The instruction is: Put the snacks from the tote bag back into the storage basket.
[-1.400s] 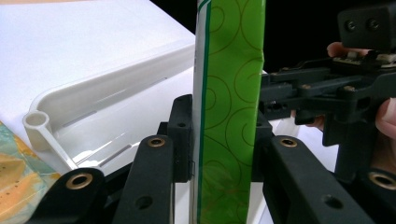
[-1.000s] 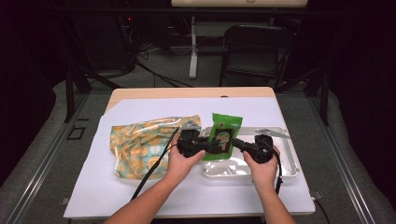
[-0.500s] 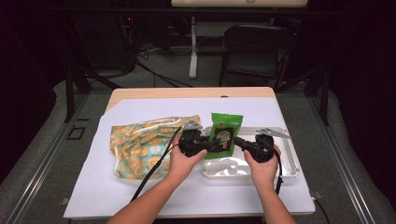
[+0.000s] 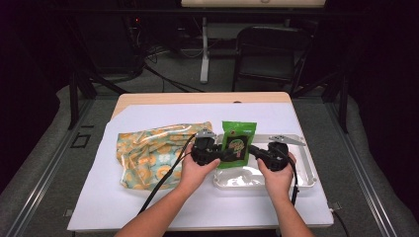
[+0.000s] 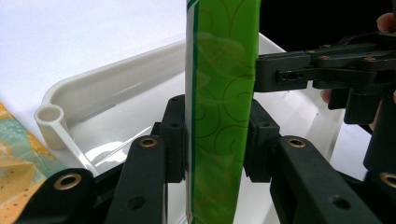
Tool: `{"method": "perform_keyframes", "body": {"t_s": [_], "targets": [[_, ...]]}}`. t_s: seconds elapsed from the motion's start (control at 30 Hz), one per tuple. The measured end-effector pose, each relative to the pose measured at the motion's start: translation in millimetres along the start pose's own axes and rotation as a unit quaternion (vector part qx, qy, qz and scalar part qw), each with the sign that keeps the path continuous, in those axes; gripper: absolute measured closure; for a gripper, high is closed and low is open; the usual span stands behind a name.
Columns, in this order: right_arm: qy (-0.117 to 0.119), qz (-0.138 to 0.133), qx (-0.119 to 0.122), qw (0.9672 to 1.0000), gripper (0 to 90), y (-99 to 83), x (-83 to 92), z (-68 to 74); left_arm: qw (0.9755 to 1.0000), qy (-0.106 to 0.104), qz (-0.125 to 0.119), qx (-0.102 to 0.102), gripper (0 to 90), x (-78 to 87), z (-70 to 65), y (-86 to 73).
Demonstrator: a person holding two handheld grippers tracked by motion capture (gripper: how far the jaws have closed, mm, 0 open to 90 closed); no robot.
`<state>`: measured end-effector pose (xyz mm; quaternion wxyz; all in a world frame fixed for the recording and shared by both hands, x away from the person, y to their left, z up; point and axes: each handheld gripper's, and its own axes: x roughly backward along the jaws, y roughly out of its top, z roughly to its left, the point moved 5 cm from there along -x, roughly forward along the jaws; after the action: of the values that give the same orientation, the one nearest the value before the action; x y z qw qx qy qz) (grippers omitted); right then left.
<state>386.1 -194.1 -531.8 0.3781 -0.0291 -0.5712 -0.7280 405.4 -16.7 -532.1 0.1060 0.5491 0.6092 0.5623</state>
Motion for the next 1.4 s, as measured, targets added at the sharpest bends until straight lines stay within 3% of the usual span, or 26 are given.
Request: {"method": "perform_keyframes", "body": {"t_s": [0.37,0.83,1.4], "targets": [[-0.008,0.003,-0.004,1.0000,90.0,-2.3,-4.2,-3.5,0.9999,0.009,0.007,0.005,64.5,-5.7,4.1,-2.2],[-0.020,0.012,0.009,0.9997,90.0,-4.2,-6.5,-5.0,0.9996,0.017,0.021,0.009,62.9,-11.5,7.2,-6.6],[-0.034,0.017,0.017,0.9991,90.0,-8.6,-11.1,-5.3,0.9983,0.043,0.034,0.021,56.2,-12.1,12.6,-9.5]]}}
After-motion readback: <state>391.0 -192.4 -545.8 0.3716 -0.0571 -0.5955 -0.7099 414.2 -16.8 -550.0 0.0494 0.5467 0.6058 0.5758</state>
